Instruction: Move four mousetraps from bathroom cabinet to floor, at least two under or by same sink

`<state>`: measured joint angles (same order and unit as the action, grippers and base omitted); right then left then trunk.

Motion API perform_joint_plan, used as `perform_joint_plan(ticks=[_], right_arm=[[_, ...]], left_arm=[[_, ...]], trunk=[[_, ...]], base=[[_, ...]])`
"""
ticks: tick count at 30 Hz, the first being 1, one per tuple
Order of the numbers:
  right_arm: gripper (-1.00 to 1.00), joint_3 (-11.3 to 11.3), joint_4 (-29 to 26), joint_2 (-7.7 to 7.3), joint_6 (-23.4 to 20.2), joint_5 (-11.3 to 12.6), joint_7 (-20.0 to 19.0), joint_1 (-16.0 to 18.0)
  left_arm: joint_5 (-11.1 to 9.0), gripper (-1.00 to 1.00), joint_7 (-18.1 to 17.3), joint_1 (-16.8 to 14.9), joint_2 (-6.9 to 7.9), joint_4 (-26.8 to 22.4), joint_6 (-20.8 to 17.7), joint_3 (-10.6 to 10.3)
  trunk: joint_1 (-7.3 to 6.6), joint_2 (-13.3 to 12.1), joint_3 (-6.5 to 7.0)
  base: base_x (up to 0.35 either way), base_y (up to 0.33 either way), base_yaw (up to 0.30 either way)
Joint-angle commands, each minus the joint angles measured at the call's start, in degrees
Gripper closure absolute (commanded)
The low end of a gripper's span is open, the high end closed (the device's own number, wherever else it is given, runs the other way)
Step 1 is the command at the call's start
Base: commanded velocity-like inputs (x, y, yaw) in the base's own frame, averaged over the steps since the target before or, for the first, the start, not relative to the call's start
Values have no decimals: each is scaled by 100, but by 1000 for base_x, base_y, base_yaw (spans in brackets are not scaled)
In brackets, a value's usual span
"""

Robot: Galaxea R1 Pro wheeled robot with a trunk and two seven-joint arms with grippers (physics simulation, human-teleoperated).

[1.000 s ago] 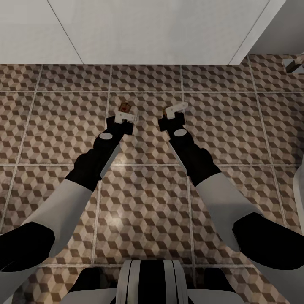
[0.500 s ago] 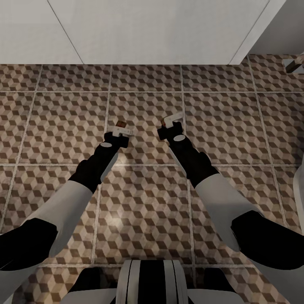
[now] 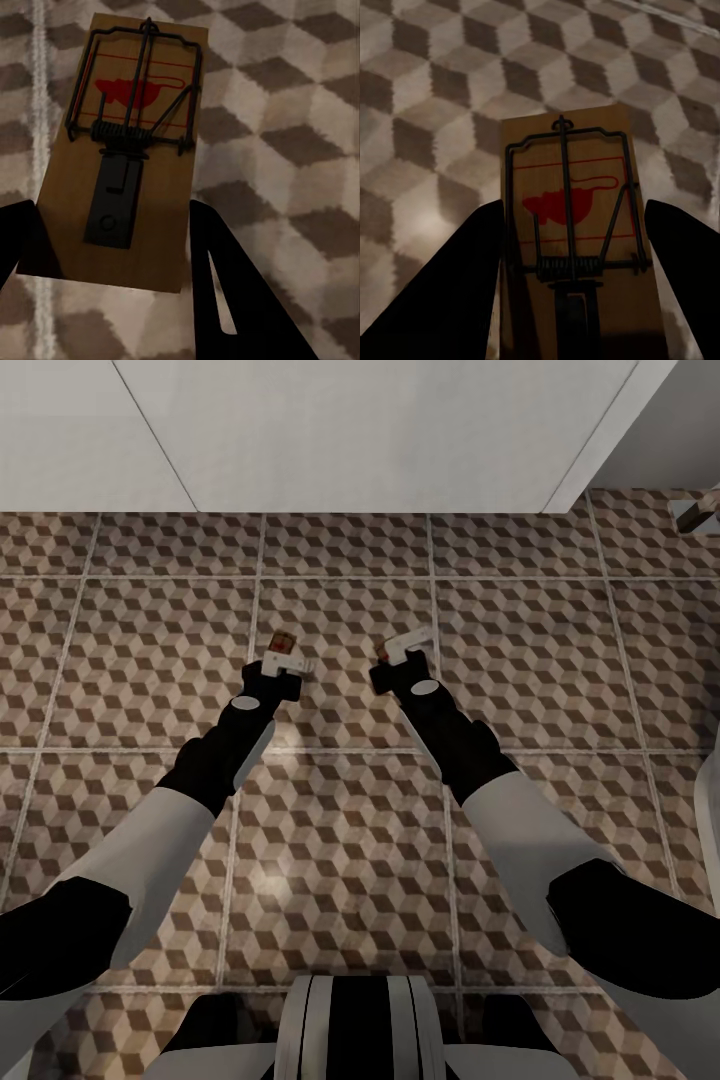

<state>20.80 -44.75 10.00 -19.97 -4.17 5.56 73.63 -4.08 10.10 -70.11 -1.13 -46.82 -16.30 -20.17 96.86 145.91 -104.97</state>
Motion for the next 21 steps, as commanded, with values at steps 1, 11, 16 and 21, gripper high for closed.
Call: perform_joint_plan(ticks=[1,11,16,21], right_arm=[[100,8,-7,0,-42,-45,-17,2],[100,11,-11,0,-42,-49,-80,2],[100,12,-28,0,-38,-51,-81,2],[100,12,-33,0,-34,-52,-82,2]], left_arm=[[-19,100,63,-3,7,-9,-18,-31],[-14,100,71,-3,15,-14,4,-45],[-14,100,71,-3,16,-19,3,-40],[-14,100,70,-3,16,-20,-3,-40]], trunk=[[-1,1,-3],[-1,1,-3],[-1,1,-3],[-1,1,-3]], base=[[0,0,0],[5,0,0],[122,0,0],[216,0,0]])
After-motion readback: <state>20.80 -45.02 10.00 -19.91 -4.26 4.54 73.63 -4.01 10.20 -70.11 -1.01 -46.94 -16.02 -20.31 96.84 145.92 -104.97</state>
